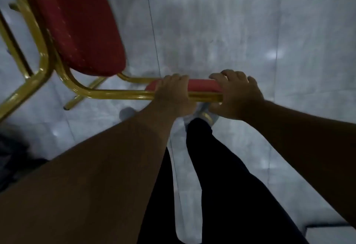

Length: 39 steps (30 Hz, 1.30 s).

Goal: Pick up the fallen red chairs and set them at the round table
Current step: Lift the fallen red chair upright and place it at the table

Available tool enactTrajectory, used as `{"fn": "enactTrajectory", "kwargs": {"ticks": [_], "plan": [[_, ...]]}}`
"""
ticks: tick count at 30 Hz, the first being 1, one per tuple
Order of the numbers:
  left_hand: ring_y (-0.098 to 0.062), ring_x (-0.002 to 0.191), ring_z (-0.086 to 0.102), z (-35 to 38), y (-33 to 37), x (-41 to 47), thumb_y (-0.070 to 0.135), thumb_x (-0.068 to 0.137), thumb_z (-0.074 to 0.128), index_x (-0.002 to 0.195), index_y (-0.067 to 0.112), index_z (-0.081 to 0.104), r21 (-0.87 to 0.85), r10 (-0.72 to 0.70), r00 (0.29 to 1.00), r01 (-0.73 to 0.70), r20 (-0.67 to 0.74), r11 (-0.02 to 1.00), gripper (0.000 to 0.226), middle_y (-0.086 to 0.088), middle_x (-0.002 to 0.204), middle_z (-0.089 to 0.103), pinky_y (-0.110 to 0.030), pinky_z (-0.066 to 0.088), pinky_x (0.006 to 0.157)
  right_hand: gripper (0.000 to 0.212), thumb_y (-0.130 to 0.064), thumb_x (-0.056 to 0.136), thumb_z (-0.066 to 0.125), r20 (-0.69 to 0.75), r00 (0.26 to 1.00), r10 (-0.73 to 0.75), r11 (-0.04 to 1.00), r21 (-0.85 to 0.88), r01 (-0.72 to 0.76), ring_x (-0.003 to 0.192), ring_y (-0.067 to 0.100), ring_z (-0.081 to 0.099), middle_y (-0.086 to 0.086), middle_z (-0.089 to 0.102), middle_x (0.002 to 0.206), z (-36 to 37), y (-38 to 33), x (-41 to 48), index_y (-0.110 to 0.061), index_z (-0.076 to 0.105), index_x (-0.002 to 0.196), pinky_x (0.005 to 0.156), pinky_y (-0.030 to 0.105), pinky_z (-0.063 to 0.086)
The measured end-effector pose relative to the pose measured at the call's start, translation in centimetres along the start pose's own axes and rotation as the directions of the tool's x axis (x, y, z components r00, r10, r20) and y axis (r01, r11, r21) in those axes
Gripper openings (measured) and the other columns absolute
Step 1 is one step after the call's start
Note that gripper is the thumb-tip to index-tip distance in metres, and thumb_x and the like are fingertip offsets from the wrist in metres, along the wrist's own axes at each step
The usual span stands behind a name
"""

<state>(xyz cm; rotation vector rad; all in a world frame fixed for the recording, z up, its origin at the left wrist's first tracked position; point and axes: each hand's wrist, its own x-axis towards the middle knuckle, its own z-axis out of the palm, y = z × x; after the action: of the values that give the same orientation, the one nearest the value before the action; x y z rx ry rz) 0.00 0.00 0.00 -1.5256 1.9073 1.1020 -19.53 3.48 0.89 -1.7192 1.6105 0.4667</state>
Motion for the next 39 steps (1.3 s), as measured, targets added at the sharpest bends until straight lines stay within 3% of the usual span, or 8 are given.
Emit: {"fn": "enactTrajectory", "kwargs": {"ticks": [5, 10, 14, 19, 23, 29, 36, 39], "plan": [[-0.032, 0.118, 0.051, 4.2, 0.1, 2.3, 0.05, 0.073, 0.074, 0.141, 0.018, 0.046, 0.194, 0.15, 0.984, -0.13, -0.093, 0.972, 0.08, -0.009, 0.13, 0.054, -0.045, 0.041, 0.098, 0.085, -0.07, 0.063, 0.045, -0.005, 0.999, -0.034, 0.998, -0.046, 0.034, 0.109, 0.039, 0.059, 0.011, 0.058, 0.127, 5.1, 2.2, 1.0, -0.02, 0.046, 0.133, 0.092, 0.056, 0.048], [-0.033, 0.099, 0.06, 6.6, 0.7, 3.1, 0.048, 0.075, 0.062, 0.117, 0.018, 0.063, 0.261, 0.229, 0.927, -0.152, -0.296, 0.953, 0.052, -0.007, 0.108, 0.065, -0.043, 0.041, 0.08, 0.056, -0.056, 0.077, 0.058, -0.178, 0.976, -0.124, 0.992, 0.012, 0.128, 0.096, 0.034, 0.057, 0.01, 0.06, 0.109, 6.9, 4.7, 2.3, -0.017, 0.056, 0.116, 0.074, 0.044, 0.047], [-0.032, 0.088, 0.06, 7.6, 0.2, 3.4, 0.049, 0.075, 0.059, 0.107, 0.018, 0.067, 0.333, 0.311, 0.861, -0.179, -0.403, 0.926, 0.045, -0.006, 0.097, 0.065, -0.04, 0.04, 0.073, 0.06, -0.065, 0.085, 0.05, -0.225, 0.959, -0.173, 0.984, 0.002, 0.178, 0.092, 0.033, 0.056, 0.012, 0.061, 0.107, 7.6, 6.0, 2.6, -0.013, 0.057, 0.115, 0.071, 0.046, 0.051], [-0.032, 0.092, 0.06, 7.5, -0.3, 3.2, 0.056, 0.087, 0.052, 0.108, 0.019, 0.065, 0.374, 0.405, 0.825, -0.259, -0.394, 0.891, 0.044, -0.006, 0.102, 0.065, -0.04, 0.041, 0.073, 0.07, -0.07, 0.084, 0.042, -0.223, 0.955, -0.194, 0.979, 0.011, 0.202, 0.092, 0.034, 0.055, 0.013, 0.061, 0.107, 7.6, 6.1, 2.4, -0.012, 0.059, 0.118, 0.071, 0.045, 0.049], [-0.033, 0.089, 0.061, 7.6, -0.4, 3.5, 0.054, 0.091, 0.057, 0.104, 0.016, 0.066, 0.366, 0.486, 0.788, -0.355, -0.378, 0.86, 0.041, -0.008, 0.1, 0.065, -0.043, 0.046, 0.071, 0.057, -0.058, 0.091, 0.048, -0.295, 0.936, -0.194, 0.98, -0.016, 0.198, 0.093, 0.035, 0.056, 0.014, 0.062, 0.108, 8.4, 6.1, 1.8, -0.01, 0.061, 0.118, 0.073, 0.046, 0.048], [-0.031, 0.082, 0.06, 7.8, -0.2, 2.8, 0.043, 0.081, 0.075, 0.095, 0.017, 0.067, 0.312, 0.415, 0.779, -0.293, -0.471, 0.904, 0.03, -0.006, 0.092, 0.064, -0.042, 0.043, 0.069, 0.034, -0.037, 0.09, 0.061, -0.483, 0.867, -0.123, 0.991, -0.018, 0.131, 0.093, 0.035, 0.058, 0.014, 0.064, 0.104, 9.6, 4.4, 0.6, -0.008, 0.064, 0.108, 0.079, 0.044, 0.048], [-0.03, 0.089, 0.061, 6.1, 0.0, -1.0, 0.038, 0.083, 0.072, 0.097, 0.02, 0.068, 0.184, 0.301, 0.814, -0.24, -0.497, 0.953, 0.024, -0.003, 0.096, 0.065, -0.045, 0.046, 0.075, 0.032, -0.038, 0.09, 0.059, -0.504, 0.851, -0.149, 0.989, -0.064, 0.135, 0.089, 0.033, 0.06, 0.012, 0.065, 0.1, 7.2, 1.8, -1.7, -0.01, 0.065, 0.103, 0.075, 0.039, 0.044], [-0.028, 0.09, 0.062, 3.6, -0.1, -3.8, 0.032, 0.079, 0.077, 0.098, 0.019, 0.07, 0.117, 0.305, 0.78, -0.29, -0.547, 0.95, 0.024, -0.003, 0.096, 0.066, -0.043, 0.044, 0.078, 0.038, -0.044, 0.094, 0.055, -0.548, 0.821, -0.161, 0.986, -0.06, 0.153, 0.088, 0.033, 0.06, 0.012, 0.066, 0.1, 4.3, -0.1, -4.0, -0.01, 0.067, 0.107, 0.074, 0.04, 0.045]]}}
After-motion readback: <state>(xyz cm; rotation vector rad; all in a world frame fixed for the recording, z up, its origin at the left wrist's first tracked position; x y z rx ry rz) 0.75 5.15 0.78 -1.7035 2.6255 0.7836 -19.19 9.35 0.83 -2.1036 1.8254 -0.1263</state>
